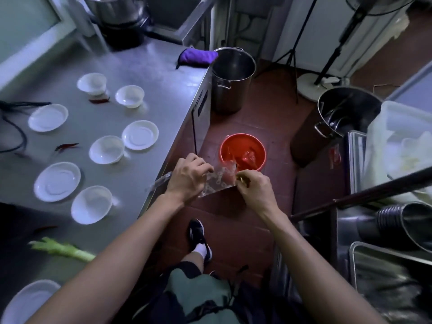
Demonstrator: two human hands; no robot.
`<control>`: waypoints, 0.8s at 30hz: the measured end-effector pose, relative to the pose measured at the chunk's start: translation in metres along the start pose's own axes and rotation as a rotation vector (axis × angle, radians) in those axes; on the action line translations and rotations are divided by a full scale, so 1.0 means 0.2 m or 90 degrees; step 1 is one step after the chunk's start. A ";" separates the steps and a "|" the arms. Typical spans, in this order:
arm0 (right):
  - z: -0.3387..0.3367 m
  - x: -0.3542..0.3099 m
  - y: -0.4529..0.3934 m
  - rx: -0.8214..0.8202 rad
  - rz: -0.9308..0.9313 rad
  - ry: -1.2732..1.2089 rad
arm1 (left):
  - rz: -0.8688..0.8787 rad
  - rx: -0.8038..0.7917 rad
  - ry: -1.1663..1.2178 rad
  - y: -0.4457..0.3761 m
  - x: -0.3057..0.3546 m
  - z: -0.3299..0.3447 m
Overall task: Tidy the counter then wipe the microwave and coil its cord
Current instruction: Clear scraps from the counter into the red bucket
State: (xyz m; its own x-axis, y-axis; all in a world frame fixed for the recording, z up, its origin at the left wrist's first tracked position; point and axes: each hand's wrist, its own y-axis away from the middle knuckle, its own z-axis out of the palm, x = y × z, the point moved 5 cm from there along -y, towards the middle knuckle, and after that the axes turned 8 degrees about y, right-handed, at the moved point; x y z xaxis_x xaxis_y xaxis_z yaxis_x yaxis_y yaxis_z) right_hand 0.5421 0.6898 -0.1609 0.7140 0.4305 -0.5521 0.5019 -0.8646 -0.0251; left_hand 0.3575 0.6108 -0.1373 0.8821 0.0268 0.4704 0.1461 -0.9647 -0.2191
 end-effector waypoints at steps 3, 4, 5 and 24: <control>0.02 0.05 -0.15 -0.011 0.021 0.015 | -0.003 -0.013 0.042 -0.15 -0.07 0.09; 0.03 0.06 -0.20 -0.016 0.030 0.017 | -0.004 -0.020 0.055 -0.20 -0.10 0.11; 0.03 0.07 -0.26 -0.019 0.040 0.019 | -0.003 -0.028 0.068 -0.25 -0.13 0.13; 0.05 0.51 -0.90 -0.066 0.200 0.039 | 0.000 -0.201 0.148 -1.09 -0.35 0.54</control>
State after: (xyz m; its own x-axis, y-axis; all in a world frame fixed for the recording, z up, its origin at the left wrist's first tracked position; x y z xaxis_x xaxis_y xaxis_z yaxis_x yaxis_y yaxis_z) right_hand 0.5190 0.8867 -0.2215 0.8679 0.1647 -0.4686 0.2978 -0.9276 0.2255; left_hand 0.3127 0.8484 -0.2153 0.7513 0.0010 0.6599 -0.0311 -0.9988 0.0369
